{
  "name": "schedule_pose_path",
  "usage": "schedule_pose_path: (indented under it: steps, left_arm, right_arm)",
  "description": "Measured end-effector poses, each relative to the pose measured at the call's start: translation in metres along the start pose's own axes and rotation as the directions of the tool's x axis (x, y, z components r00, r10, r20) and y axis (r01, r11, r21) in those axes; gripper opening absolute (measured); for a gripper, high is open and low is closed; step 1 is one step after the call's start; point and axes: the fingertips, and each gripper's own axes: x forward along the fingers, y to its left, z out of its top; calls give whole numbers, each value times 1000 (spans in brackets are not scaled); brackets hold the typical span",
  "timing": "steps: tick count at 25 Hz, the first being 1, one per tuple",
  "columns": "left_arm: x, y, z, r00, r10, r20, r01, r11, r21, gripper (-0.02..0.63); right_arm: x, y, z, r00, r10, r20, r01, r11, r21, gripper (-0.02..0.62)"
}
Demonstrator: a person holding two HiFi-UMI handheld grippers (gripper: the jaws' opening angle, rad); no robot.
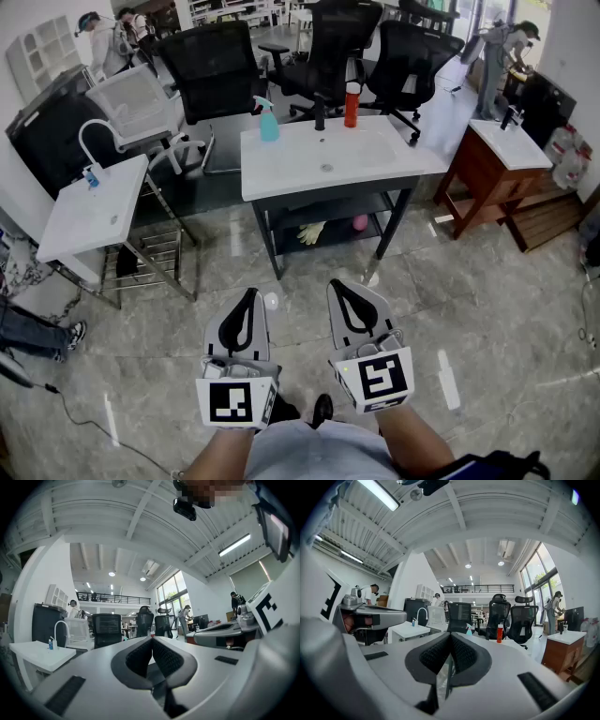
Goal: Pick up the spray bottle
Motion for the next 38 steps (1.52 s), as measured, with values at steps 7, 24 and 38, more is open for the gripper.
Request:
schedule_pose_path:
  steps: [7, 24, 38]
  left_arm:
    - [2, -7, 0, 1000, 0, -4, 0, 1000, 5, 18]
    - [4, 11, -14, 997, 61, -42, -61, 998, 6, 18]
    - [118, 102, -50, 996, 49, -77, -52, 998, -41, 18]
  right_arm:
    - [-5, -7, 1, 1000, 3, 15, -3, 1000, 10, 13]
    - [15, 2, -13, 998, 64, -8, -64, 997, 43, 21]
    - [164, -18, -23, 995, 65, -79, -62, 998, 31, 23]
